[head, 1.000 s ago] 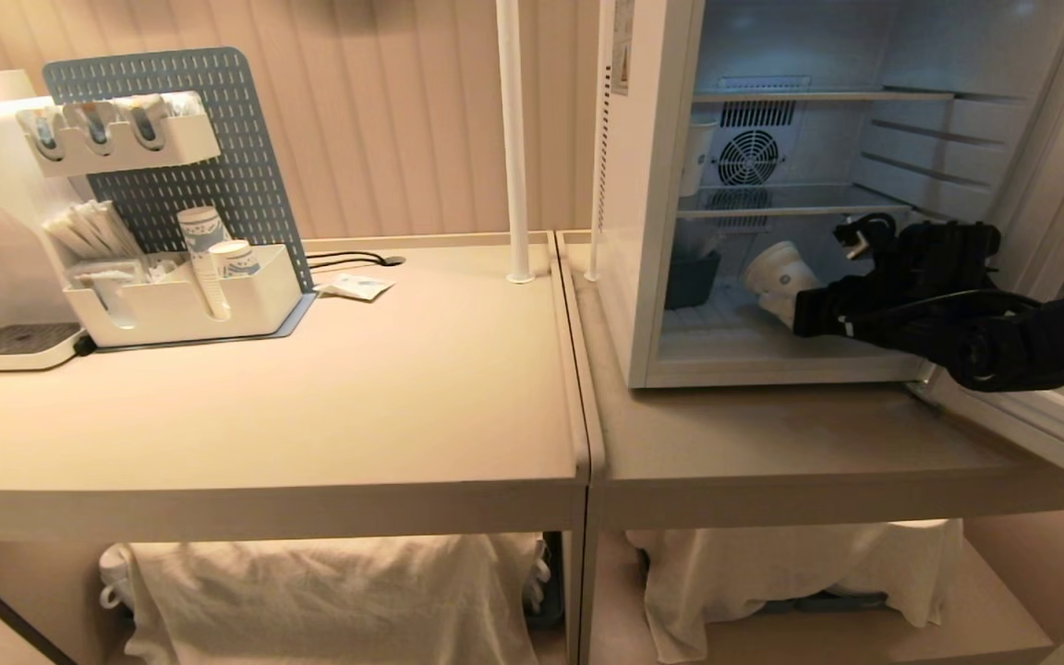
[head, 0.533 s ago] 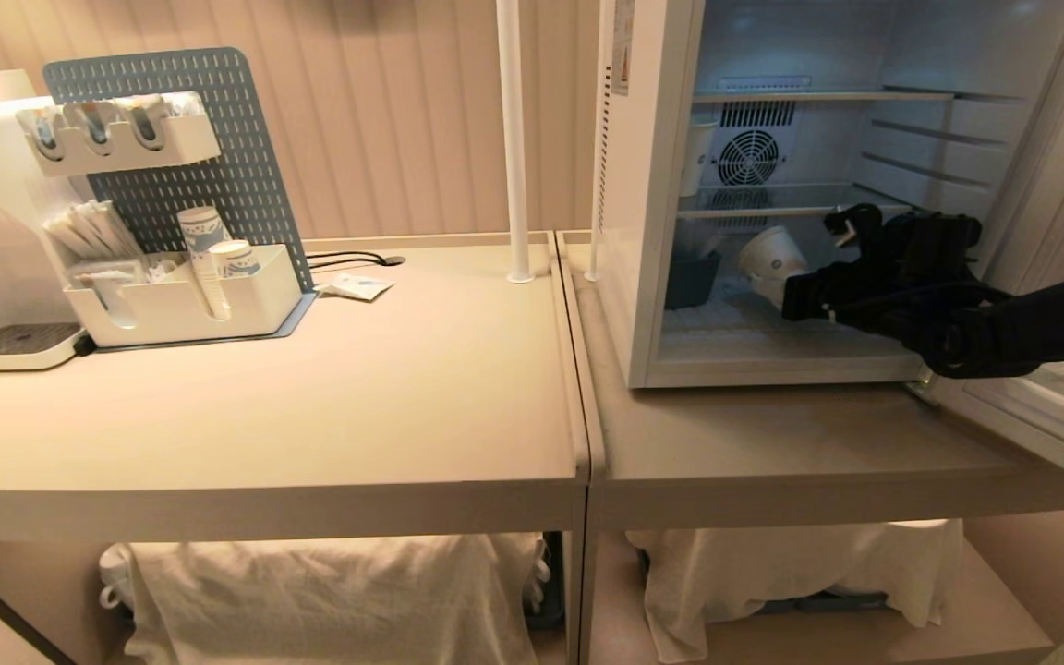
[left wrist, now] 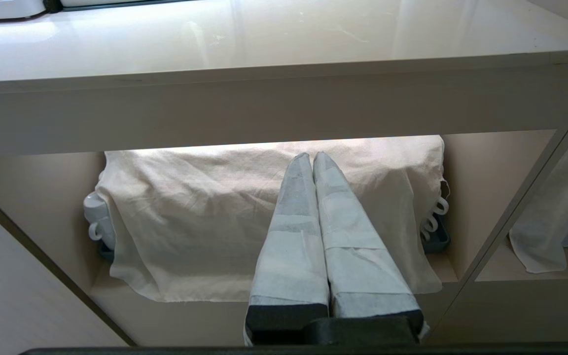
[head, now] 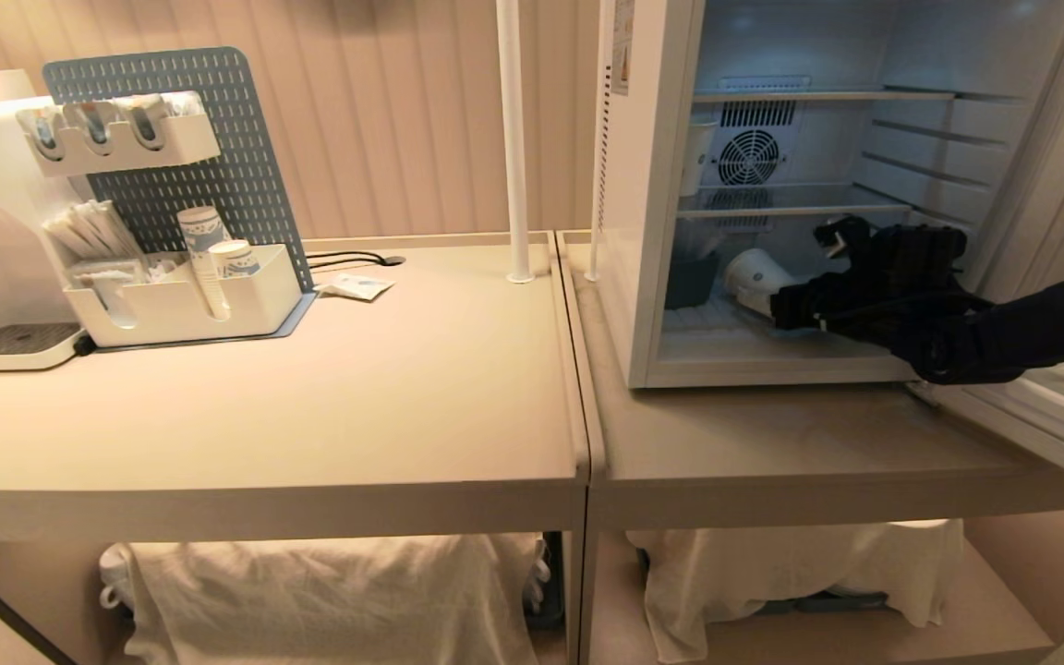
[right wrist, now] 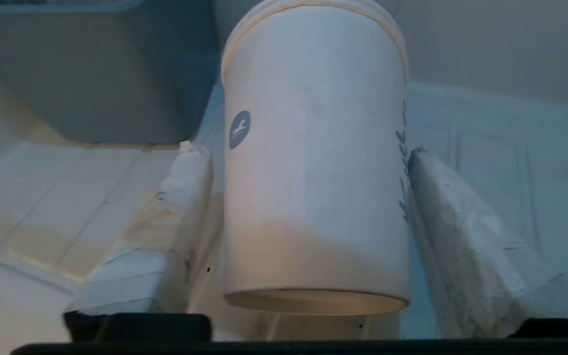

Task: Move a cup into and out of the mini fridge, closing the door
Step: Put the paper cup in the freezer, then close the freezer door

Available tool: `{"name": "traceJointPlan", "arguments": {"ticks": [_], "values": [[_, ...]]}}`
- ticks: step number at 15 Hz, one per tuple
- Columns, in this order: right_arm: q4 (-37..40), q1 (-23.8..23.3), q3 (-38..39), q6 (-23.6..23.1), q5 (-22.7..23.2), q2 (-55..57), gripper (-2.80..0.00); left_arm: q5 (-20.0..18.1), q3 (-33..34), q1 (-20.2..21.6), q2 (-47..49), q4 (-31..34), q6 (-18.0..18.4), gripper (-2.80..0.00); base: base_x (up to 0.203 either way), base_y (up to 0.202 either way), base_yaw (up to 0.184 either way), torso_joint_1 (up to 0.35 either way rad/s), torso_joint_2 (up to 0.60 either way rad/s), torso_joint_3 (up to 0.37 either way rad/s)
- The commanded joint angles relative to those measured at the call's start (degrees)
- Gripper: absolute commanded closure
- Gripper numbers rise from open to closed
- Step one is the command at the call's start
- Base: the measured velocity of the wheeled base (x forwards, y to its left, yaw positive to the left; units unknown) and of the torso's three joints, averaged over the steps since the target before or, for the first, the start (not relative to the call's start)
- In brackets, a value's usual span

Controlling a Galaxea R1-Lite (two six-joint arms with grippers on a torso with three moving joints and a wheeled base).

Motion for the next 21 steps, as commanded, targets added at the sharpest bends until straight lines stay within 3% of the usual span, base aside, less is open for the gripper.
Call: {"name": "traceJointPlan", "arguments": {"ticks": [1, 5, 11, 12, 16, 21], "values": [[0.4, 0.0, 1.1, -0.2, -0.2, -1.2, -2.8, 0.0, 0.0, 0.0, 0.0, 0.0, 0.0, 0.0, 0.0, 0.0, 0.0, 0.0, 0.0, 0.0], [1.2, -0.3, 4.5, 0.0, 0.1, -7.1, -2.8, 0.0, 0.0, 0.0, 0.0, 0.0, 0.0, 0.0, 0.0, 0.0, 0.0, 0.0, 0.0, 0.0], [9.5, -1.4, 12.5, 0.2, 0.8, -22.6, -2.8, 0.0, 0.0, 0.0, 0.0, 0.0, 0.0, 0.0, 0.0, 0.0, 0.0, 0.0, 0.0, 0.0], [10.8, -1.5, 15.1, 0.3, 1.4, -26.0, 0.0, 0.0, 0.0, 0.0, 0.0, 0.0, 0.0, 0.0, 0.0, 0.0, 0.0, 0.0, 0.0, 0.0], [21.2, -1.7, 22.6, 1.4, 2.6, -41.9, 0.0, 0.0, 0.0, 0.0, 0.0, 0.0, 0.0, 0.0, 0.0, 0.0, 0.0, 0.0, 0.0, 0.0], [49.7, -1.9, 27.1, -1.3, -6.2, -67.9, 0.0, 0.0, 0.0, 0.0, 0.0, 0.0, 0.0, 0.0, 0.0, 0.0, 0.0, 0.0, 0.0, 0.0]]}}
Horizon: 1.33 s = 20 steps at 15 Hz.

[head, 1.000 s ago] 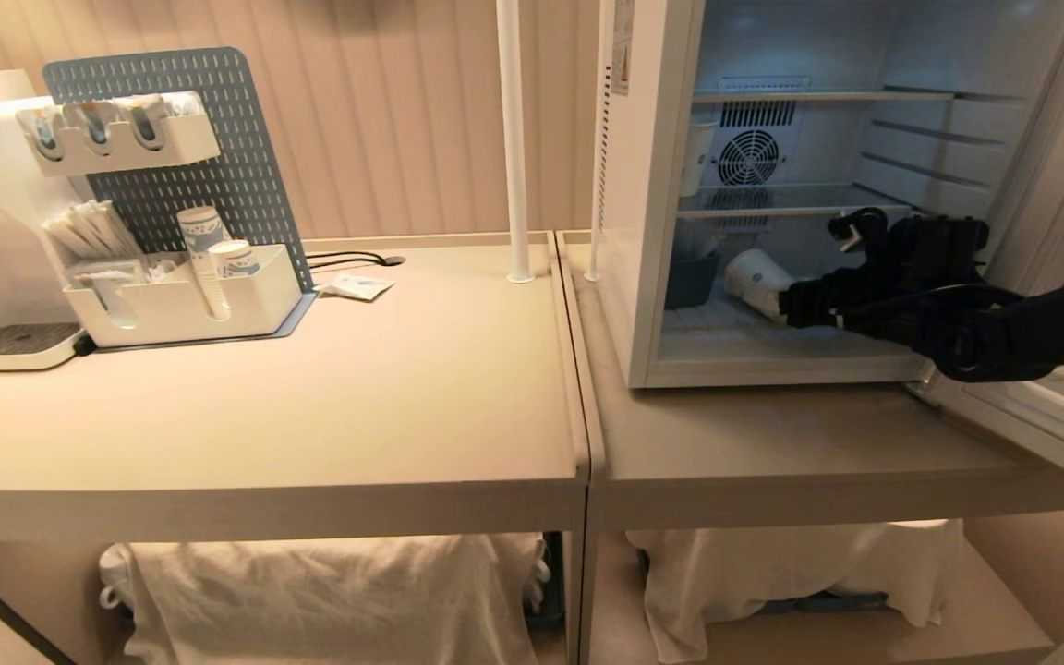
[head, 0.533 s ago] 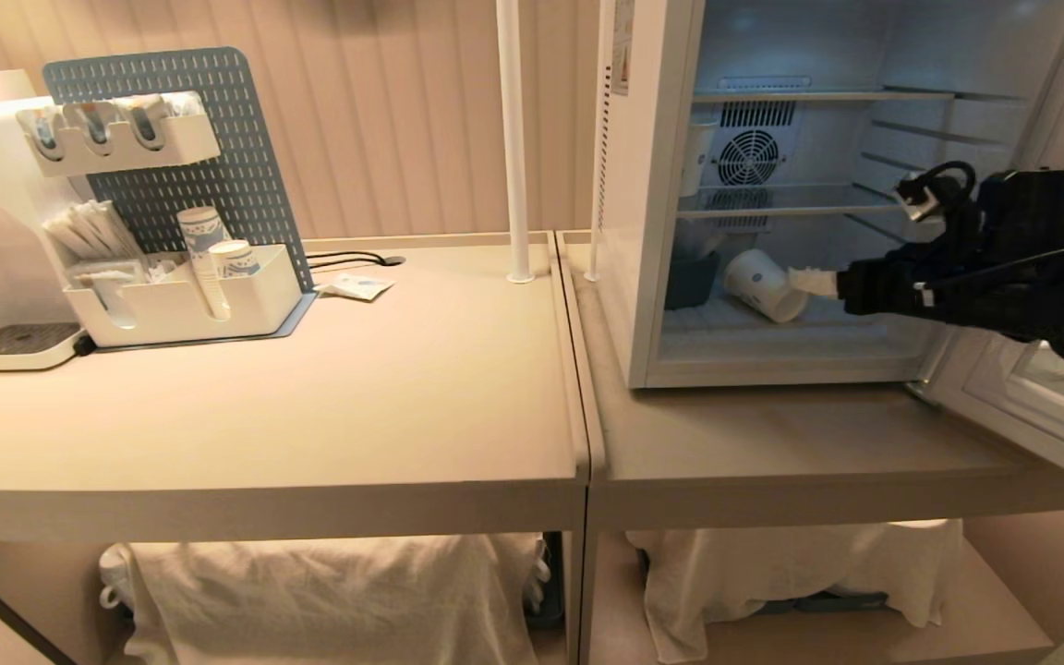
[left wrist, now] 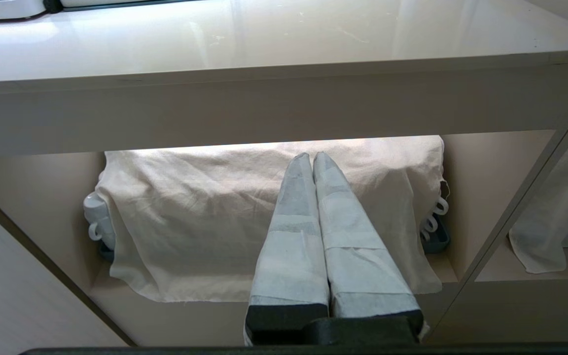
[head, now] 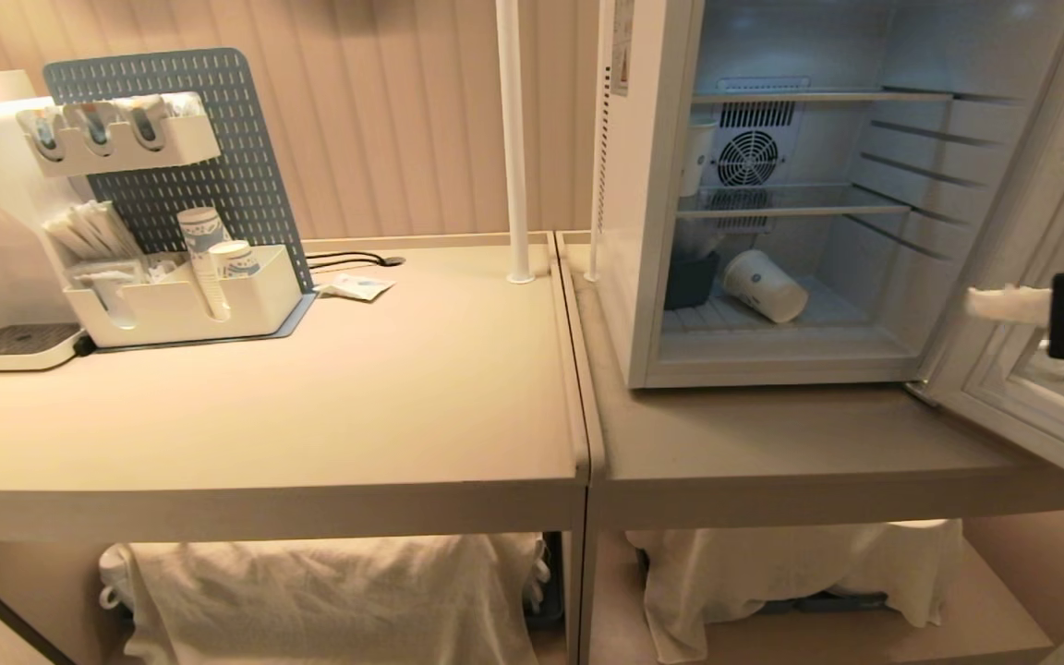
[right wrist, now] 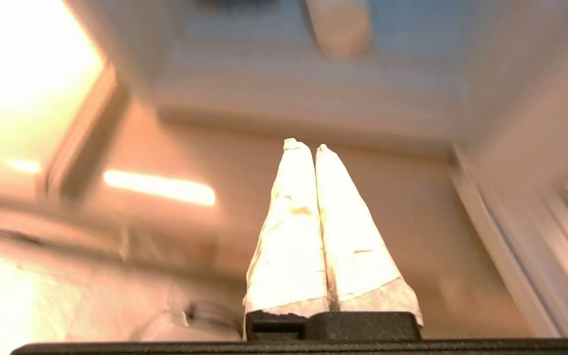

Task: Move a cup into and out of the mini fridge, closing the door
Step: Close the freezer door

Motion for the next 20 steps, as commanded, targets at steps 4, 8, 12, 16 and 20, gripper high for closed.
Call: {"name": "traceJointPlan", "arguments": {"ticks": [4, 8, 12, 16, 20], "values": [[20.8, -0.8, 12.6, -4.6, -7.8, -35.8, 0.0, 0.0, 0.0, 0.0, 0.0, 0.0, 0.0, 0.0, 0.0, 0.0, 0.0, 0.0, 0.0, 0.0], [21.7, -2.4, 34.5, -5.9, -10.5, -55.8, 0.0, 0.0, 0.0, 0.0, 0.0, 0.0, 0.0, 0.0, 0.0, 0.0, 0.0, 0.0, 0.0, 0.0], [-4.4, -2.9, 55.2, -2.5, -11.7, -58.2, 0.0, 0.1, 0.0, 0.0, 0.0, 0.0, 0.0, 0.0, 0.0, 0.0, 0.0, 0.0, 0.0, 0.0], [-7.6, 1.7, 58.6, -1.3, -13.2, -66.5, 0.0, 0.1, 0.0, 0.0, 0.0, 0.0, -0.1, 0.0, 0.0, 0.0, 0.0, 0.0, 0.0, 0.0], [-5.5, 3.0, 58.7, 0.0, -14.0, -72.3, 0.0, 0.1, 0.0, 0.0, 0.0, 0.0, 0.0, 0.0, 0.0, 0.0, 0.0, 0.0, 0.0, 0.0]]}}
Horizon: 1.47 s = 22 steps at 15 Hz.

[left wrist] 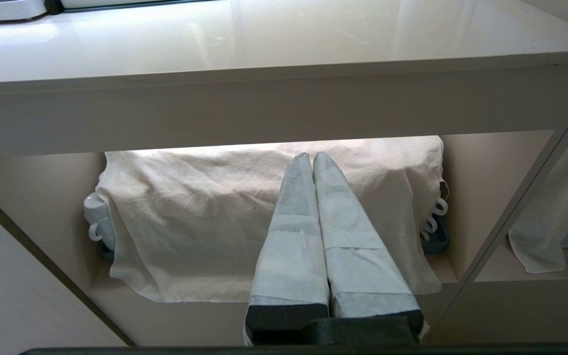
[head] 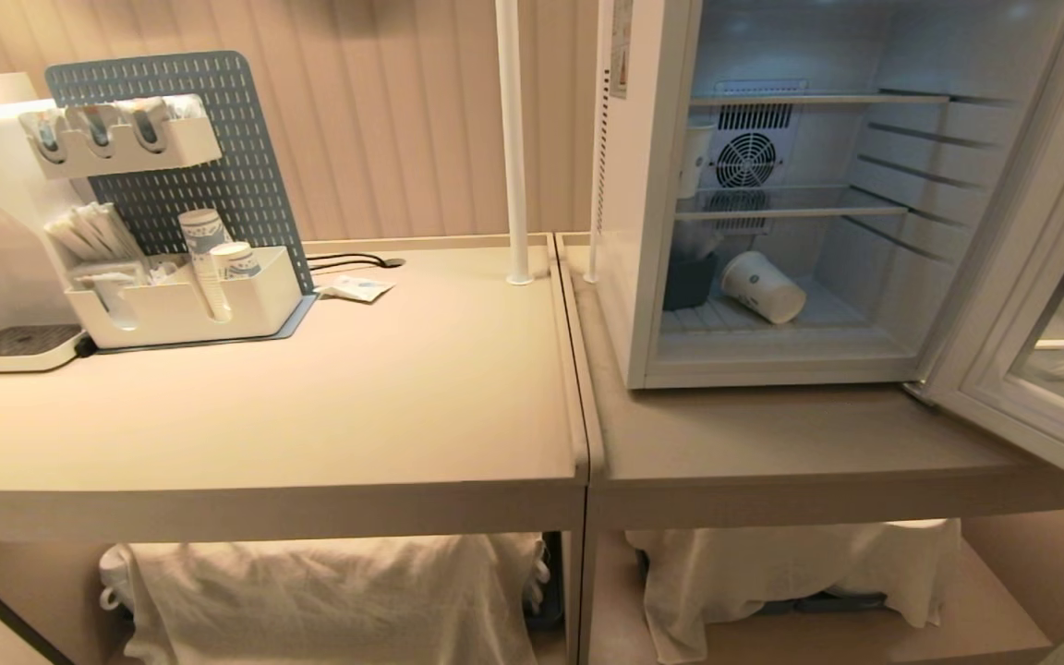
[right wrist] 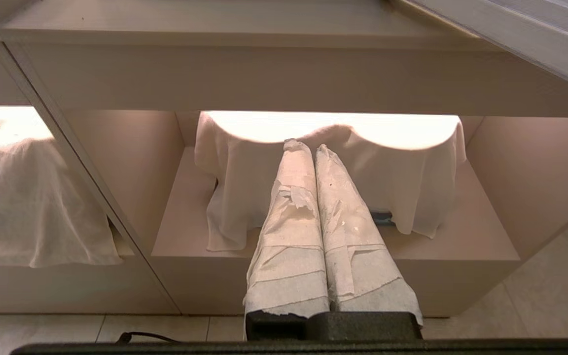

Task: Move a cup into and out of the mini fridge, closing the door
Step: Close the freezer door

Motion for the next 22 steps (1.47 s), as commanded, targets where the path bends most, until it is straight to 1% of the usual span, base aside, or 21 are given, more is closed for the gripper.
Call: {"name": "traceJointPlan", "arguments": {"ticks": [1, 2, 3, 6, 9, 12, 22], "values": [[1.6, 0.4, -0.5, -0.1, 0.1, -5.2, 0.0, 0.0, 0.0, 0.0, 0.0, 0.0, 0.0, 0.0, 0.0, 0.0, 0.0, 0.0, 0.0, 0.0], [0.8, 0.4, -0.3, -0.3, 0.0, -6.0, 0.0, 0.0, 0.0, 0.0, 0.0, 0.0, 0.0, 0.0, 0.0, 0.0, 0.0, 0.0, 0.0, 0.0], [-1.8, 0.3, 0.4, -1.0, 0.1, -5.7, 0.0, 0.0, 0.0, 0.0, 0.0, 0.0, 0.0, 0.0, 0.0, 0.0, 0.0, 0.0, 0.0, 0.0], [-1.7, 0.3, 0.4, -0.5, -0.1, -5.7, 0.0, -0.1, 0.0, 0.0, 0.0, 0.0, 0.0, 0.0, 0.0, 0.0, 0.0, 0.0, 0.0, 0.0], [-1.6, 0.3, 0.4, 0.9, -0.2, -5.7, 0.0, -0.1, 0.0, 0.0, 0.0, 0.3, 2.7, 0.0, 0.0, 0.0, 0.0, 0.0, 0.0, 0.0], [-1.6, 0.3, 0.4, 0.9, -0.2, -5.7, 0.0, -0.3, -0.1, 0.0, 0.1, 0.3, 3.4, 0.0, 0.0, 0.0, 0.0, 0.0, 0.0, 0.0], [-1.5, 0.3, 0.5, 0.4, 0.0, -5.7, 0.0, -0.3, -0.1, 0.0, 0.0, 0.2, 3.3, 0.0, -0.185, 0.0, -0.001, 0.004, 0.0, 0.004]]}}
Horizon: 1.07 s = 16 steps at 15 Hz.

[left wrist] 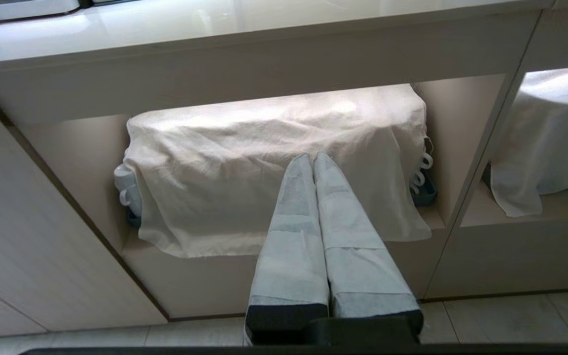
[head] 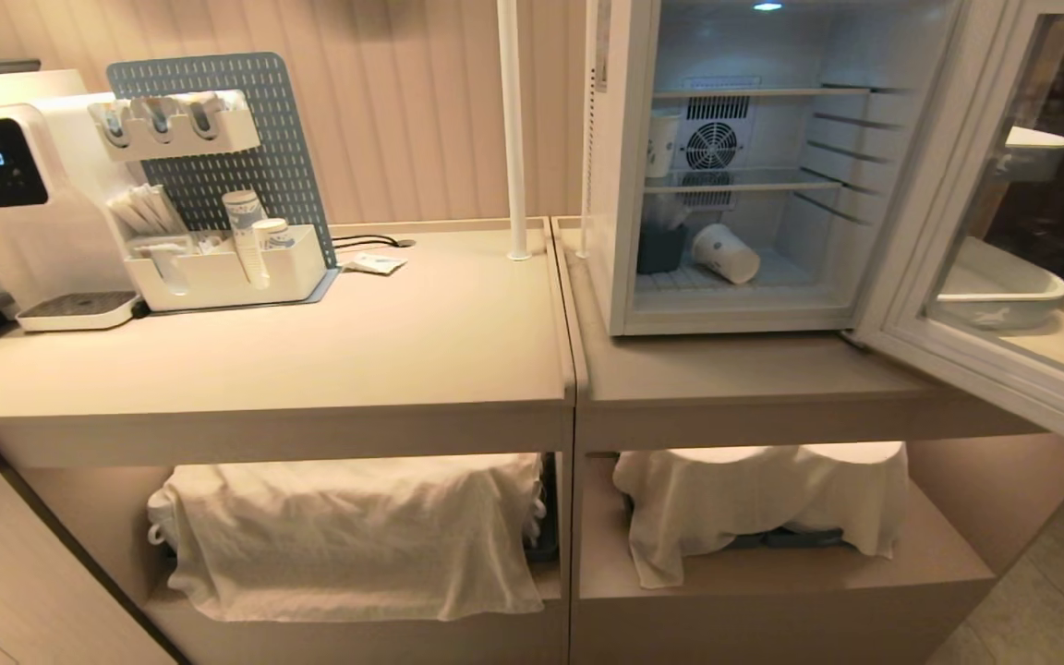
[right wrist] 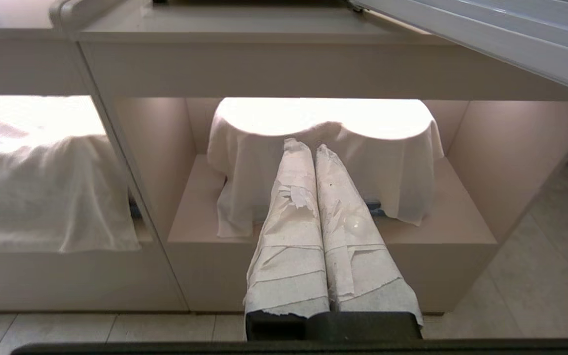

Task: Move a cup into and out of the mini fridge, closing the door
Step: Close the freezer door

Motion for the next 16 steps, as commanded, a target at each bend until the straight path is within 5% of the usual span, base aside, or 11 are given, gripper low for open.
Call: {"name": "traceJointPlan", "arguments": {"ticks": [1, 9, 16], "values": [[0.0, 0.0, -0.1, -0.1, 0.0, 0.1, 0.0, -0.1, 0.0, 0.0, 0.0, 0.0, 0.0, 0.0, -0.194, 0.0, 0.0, 0.007, 0.0, -0.002], [0.0, 0.0, 0.0, -0.7, 0.1, 0.1, 0.0, 0.0, 0.0, 0.0, 0.2, 0.0, 1.1, 0.0, -0.061, -0.011, -0.001, 0.002, 0.0, 0.001], [-0.1, 0.0, 0.0, -0.8, 0.1, 0.1, 0.0, -0.1, 0.0, 0.0, 0.2, 0.1, 0.9, 0.0, 0.0, -0.189, -0.001, 0.001, 0.0, 0.003]]}}
